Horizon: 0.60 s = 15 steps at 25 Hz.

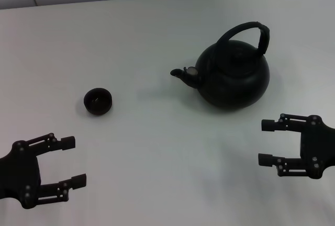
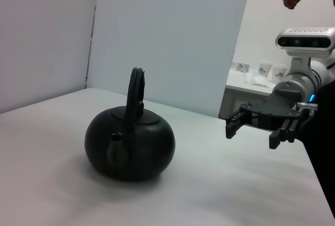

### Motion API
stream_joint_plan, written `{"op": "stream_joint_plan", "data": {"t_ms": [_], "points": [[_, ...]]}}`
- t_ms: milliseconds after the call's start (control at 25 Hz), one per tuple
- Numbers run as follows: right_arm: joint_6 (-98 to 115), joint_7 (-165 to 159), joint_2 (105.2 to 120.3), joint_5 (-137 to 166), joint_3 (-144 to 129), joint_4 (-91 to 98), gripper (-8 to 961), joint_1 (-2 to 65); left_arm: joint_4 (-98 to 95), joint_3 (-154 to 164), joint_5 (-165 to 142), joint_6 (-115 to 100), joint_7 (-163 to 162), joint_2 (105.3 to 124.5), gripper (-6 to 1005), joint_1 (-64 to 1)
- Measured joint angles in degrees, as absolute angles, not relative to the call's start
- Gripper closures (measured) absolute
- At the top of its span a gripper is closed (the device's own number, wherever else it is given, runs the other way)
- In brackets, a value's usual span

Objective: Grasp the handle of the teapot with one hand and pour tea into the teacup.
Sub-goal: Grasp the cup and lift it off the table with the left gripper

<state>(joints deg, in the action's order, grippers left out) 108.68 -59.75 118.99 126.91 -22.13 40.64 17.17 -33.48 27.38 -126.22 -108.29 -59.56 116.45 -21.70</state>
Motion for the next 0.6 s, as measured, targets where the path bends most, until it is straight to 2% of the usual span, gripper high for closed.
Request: {"op": "stream_joint_plan", "data": {"t_ms": [600], "points": [[108.5,-59.7,118.83,127.0,-21.9,41.1,202,17.1,-33.5,27.4,-126.3,-108.0,-59.4,116.45,190,-21.8]]}}
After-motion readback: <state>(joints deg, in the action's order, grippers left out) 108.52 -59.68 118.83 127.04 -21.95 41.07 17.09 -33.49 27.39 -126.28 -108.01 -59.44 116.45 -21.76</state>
